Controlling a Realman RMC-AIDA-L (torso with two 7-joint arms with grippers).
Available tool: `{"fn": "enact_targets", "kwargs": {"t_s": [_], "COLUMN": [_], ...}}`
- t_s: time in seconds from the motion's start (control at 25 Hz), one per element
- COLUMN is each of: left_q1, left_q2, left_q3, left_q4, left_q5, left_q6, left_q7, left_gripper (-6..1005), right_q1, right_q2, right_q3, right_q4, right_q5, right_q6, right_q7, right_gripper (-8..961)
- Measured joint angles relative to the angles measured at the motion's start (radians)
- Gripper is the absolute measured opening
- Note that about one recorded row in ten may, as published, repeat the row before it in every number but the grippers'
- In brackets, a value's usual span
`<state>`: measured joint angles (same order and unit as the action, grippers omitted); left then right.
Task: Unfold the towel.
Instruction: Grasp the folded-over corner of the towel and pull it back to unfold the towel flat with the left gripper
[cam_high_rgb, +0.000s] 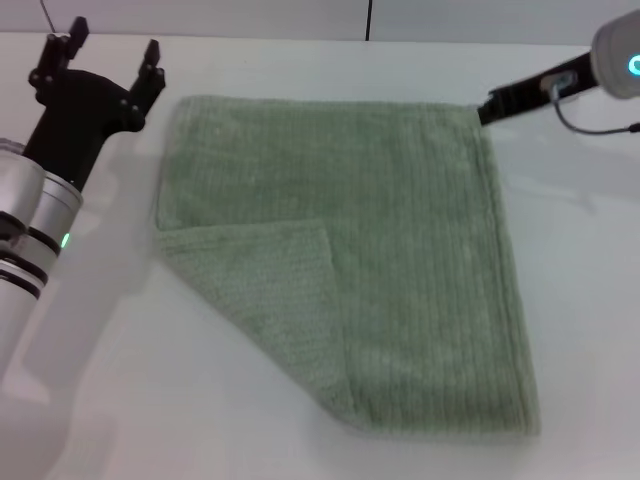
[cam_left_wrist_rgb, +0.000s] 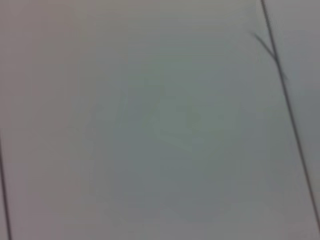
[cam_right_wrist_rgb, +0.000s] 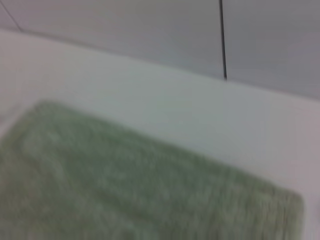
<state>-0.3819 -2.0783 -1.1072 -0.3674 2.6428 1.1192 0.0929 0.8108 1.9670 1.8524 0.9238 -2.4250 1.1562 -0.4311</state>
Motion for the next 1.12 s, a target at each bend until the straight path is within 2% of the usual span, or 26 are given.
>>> {"fn": "enact_targets", "kwargs": {"t_s": [0.16,0.24,0.28,0.32,0.44,0.56,0.6,0.72,0.84,0.92,1.12], "left_q1": [0.008,0.03,0.056,0.056,0.083,0.086,0.083,0.076,0.075,0.074,0.037], "left_q2": [0.007,0.022,0.046,0.046,0.079,0.094,0.096,0.085,0.04,0.016,0.014], "left_q3": [0.015,0.014,0.012,0.012,-0.011,-0.054,-0.076,-0.129,-0.201,-0.232,-0.234], "left_q4": [-0.054,-0.154,-0.291,-0.291,-0.525,-0.707,-0.782,-0.925,-1.073,-1.14,-1.22], "left_q5": [0.0,0.005,0.033,0.033,0.107,0.142,0.145,0.144,0.139,0.139,0.129], "left_q6": [-0.044,-0.153,-0.321,-0.321,-0.644,-0.946,-1.095,-1.367,-1.643,-1.778,-1.992], "left_q7": [-0.012,-0.042,-0.062,-0.062,-0.069,-0.076,-0.073,-0.032,0.073,0.126,0.122], "left_gripper": [763,762,762,762,761,760,760,759,758,758,756], "right_q1": [0.032,0.032,0.031,0.031,0.029,0.026,0.025,0.024,0.024,0.027,0.04], "right_q2": [0.004,0.005,0.004,0.004,0.004,0.004,0.003,0.002,0.001,0.0,0.002], "right_q3": [-0.005,-0.005,-0.002,-0.002,-0.001,0.0,0.001,0.003,0.007,0.013,0.012], "right_q4": [-0.061,-0.06,-0.059,-0.059,-0.055,-0.052,-0.052,-0.051,-0.051,-0.052,-0.075], "right_q5": [-0.029,-0.03,-0.031,-0.031,-0.031,-0.032,-0.032,-0.032,-0.032,-0.032,-0.046], "right_q6": [-0.008,-0.008,-0.008,-0.008,-0.007,-0.011,-0.013,-0.019,-0.025,-0.028,-0.039], "right_q7": [-0.001,-0.001,-0.001,-0.001,-0.002,-0.002,-0.002,-0.002,-0.002,-0.001,0.005], "right_gripper": [-1,-1,-1,-1,-1,-1,-1,-1,-1,-1,0]}}
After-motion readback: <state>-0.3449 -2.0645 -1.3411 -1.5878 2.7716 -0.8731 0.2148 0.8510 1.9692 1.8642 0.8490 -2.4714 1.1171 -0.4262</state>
